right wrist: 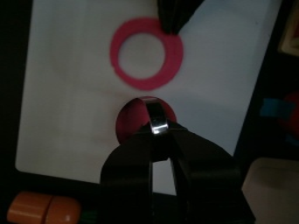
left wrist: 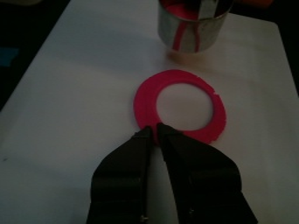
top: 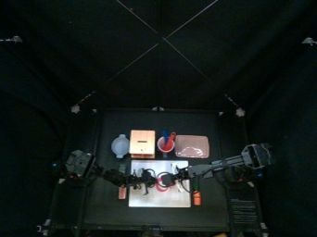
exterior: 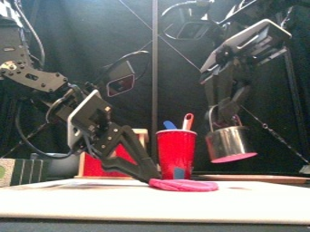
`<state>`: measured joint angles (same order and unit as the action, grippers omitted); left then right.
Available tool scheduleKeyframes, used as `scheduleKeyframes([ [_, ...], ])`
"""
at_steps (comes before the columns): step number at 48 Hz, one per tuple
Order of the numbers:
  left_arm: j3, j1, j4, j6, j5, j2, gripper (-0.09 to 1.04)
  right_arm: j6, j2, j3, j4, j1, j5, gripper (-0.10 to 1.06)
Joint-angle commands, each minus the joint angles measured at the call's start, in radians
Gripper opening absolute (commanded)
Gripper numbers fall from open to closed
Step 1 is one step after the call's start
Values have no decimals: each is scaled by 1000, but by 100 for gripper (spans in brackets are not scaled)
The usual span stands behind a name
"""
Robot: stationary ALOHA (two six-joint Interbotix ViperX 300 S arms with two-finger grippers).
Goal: Get the cutter from the drawer then cut the dough then place the extra dough in the bowl
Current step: Place the extra dough in the bowl
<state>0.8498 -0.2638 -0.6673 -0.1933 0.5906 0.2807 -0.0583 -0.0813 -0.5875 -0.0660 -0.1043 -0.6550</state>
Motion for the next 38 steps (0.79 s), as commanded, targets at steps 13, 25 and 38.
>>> scheduleKeyframes([
  [13, 44, 23, -5, 0, 6, -129, 57, 11, -44, -63, 25, 63, 63, 43],
  [25, 34, 21, -3, -3, 6, -129, 58, 11, -44, -66, 52, 61, 66, 52],
  [38, 25, 23, -2, -5, 12, -112, 60, 8, -54, -52, 98, 58, 74, 73],
])
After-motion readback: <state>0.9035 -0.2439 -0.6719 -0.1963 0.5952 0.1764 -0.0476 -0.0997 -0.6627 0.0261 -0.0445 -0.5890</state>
